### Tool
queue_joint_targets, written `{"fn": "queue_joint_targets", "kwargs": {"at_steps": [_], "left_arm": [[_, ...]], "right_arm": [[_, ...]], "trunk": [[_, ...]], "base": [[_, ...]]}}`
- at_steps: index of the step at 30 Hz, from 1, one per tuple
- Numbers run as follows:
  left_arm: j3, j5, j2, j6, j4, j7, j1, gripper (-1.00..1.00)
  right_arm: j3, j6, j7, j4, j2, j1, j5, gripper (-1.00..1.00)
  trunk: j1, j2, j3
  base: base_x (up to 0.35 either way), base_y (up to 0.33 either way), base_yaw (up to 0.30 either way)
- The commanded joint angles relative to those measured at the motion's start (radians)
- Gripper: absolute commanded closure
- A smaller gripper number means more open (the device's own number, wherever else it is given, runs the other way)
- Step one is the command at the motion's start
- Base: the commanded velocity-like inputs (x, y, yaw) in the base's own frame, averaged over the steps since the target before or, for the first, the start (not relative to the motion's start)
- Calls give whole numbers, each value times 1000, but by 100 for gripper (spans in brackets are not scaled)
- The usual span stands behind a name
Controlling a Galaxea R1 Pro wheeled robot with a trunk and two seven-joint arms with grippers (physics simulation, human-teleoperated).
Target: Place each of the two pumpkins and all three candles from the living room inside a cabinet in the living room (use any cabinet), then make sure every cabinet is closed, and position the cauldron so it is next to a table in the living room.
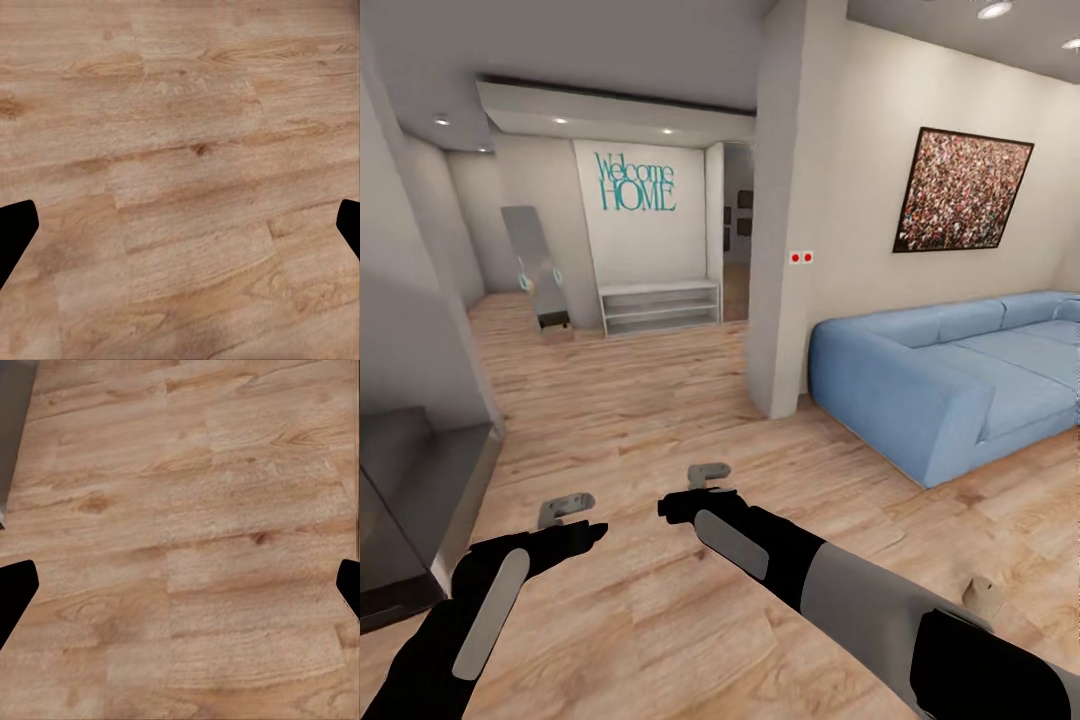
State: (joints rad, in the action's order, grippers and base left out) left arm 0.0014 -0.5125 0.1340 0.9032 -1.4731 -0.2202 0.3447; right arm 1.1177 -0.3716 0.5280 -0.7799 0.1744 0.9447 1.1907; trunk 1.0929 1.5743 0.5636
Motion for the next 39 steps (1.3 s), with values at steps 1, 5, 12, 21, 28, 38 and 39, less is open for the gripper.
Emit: {"fn": "queue_joint_targets", "kwargs": {"at_steps": [1,5,12,21,28,38,39], "left_arm": [[0,-11,1,3,-1,-8,0,-100],[0,-11,2,3,2,-8,0,-100],[-1,-12,4,3,5,-3,0,-100],[-3,-11,5,5,8,-2,0,-100],[-6,-4,6,12,10,-3,0,-100],[-8,0,0,50,10,-4,0,-100],[-8,0,0,50,10,-4,0,-100]], "right_arm": [[3,-1,8,0,0,2,6,-100],[-3,-2,11,2,0,2,6,-100],[-8,-3,15,3,0,2,8,-100],[-13,-1,18,10,-3,-1,13,-100],[-90,-1,46,12,-12,-1,17,-100],[-104,-15,59,14,-12,-1,18,-100],[-105,-16,59,14,-12,-1,18,-100]], "trunk": [[0,1,1],[0,1,-2],[0,1,-7],[0,1,-13],[0,1,-16],[0,1,-17],[0,1,-17]], "base": [[263,229,-218],[248,246,-252],[233,258,-269],[237,254,-273],[307,101,-275],[335,-35,-292],[335,-73,-295]]}}
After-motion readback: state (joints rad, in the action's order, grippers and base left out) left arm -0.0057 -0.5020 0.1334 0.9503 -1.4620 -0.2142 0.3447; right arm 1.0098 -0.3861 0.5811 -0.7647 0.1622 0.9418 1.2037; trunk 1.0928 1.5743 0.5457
